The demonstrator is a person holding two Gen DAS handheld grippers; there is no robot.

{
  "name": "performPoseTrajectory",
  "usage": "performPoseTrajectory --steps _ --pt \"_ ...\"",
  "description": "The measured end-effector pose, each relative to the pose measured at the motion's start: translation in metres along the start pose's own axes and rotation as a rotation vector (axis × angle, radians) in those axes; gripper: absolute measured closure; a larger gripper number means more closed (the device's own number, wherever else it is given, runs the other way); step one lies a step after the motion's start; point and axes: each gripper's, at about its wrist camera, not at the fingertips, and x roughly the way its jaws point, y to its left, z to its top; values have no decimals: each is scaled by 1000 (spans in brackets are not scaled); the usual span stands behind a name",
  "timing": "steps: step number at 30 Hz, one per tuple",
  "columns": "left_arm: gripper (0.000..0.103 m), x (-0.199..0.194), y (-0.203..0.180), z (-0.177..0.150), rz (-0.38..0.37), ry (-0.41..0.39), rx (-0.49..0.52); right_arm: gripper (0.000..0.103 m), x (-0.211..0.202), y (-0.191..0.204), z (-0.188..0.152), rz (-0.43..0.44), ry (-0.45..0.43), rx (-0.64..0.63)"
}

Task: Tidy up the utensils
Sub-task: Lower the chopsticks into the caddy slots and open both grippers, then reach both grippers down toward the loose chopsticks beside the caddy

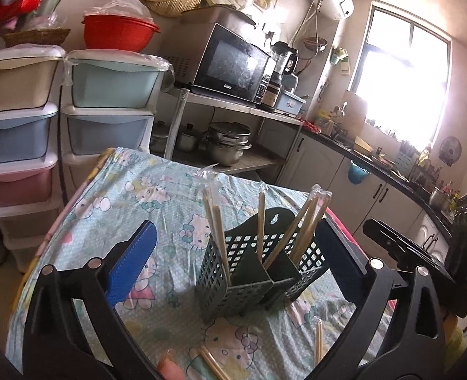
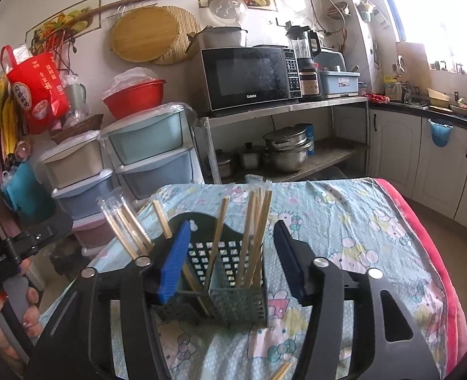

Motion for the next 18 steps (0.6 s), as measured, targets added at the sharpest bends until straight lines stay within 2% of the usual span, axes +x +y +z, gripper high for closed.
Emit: performPoseTrajectory --steps 8,18 --pt "10 -5 4 -18 13 41 -8 39 -16 9 -12 7 20 -21" --pt "10 -15 5 -35 14 54 -17 34 -29 8 -28 19 39 -2"
